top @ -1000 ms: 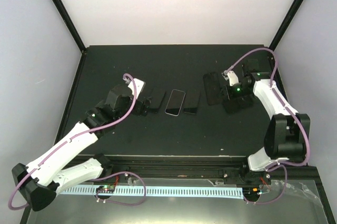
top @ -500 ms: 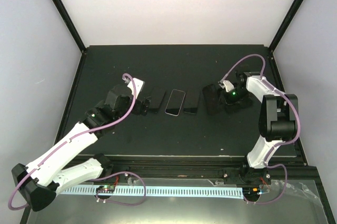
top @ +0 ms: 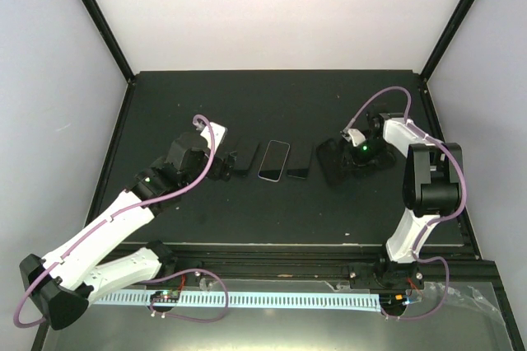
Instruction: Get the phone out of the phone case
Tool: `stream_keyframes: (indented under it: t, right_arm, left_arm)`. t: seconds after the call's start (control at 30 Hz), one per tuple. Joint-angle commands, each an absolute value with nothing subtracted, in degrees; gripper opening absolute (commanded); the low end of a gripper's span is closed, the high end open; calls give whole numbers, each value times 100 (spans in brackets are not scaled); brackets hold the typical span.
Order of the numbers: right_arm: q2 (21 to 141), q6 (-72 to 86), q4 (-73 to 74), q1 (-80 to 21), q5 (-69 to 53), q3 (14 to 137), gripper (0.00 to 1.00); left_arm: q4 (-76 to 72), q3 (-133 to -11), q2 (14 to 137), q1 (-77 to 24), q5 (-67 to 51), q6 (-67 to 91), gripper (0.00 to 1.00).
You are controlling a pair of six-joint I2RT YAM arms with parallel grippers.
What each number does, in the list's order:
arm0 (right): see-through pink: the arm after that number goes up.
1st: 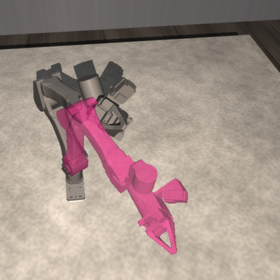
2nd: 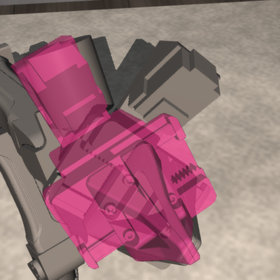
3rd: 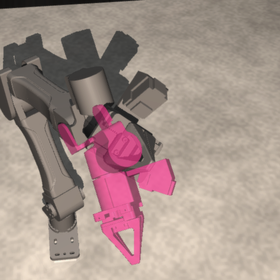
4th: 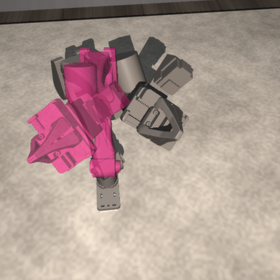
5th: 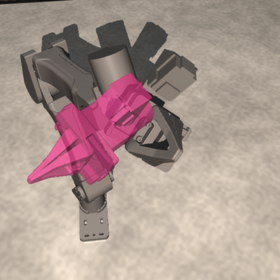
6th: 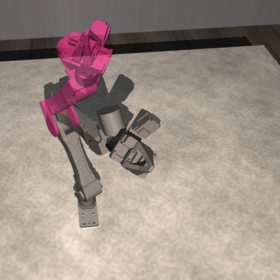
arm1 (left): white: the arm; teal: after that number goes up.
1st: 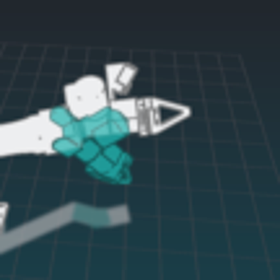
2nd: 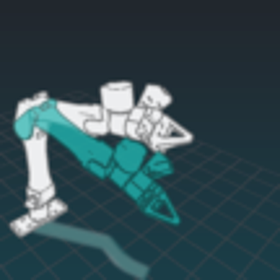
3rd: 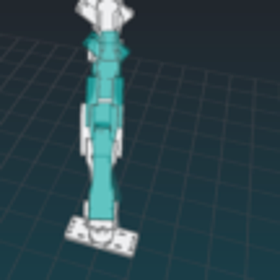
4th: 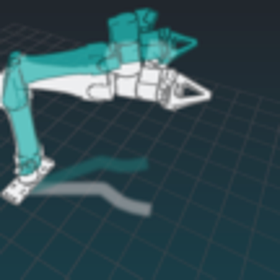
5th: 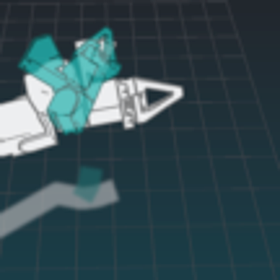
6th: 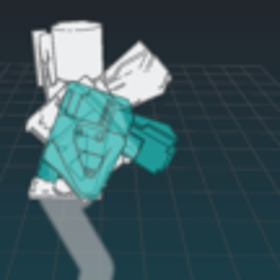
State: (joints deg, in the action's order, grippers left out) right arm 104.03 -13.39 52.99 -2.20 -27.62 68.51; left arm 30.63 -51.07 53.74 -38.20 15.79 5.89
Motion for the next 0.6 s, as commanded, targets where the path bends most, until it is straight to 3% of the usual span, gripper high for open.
stream_keyframes:
  t: [0.0,0.57]
  right_arm:
    - [10301,-1391,5281,-194,-2540,6979,20]
    - [8648,-1529,5426,-202,-2404,7232,21]
  left_arm:
    - [3034,-5159,5388,-3786,1679,483,99]
    - [3014,-5138,5413,-3773,2045,465,99]
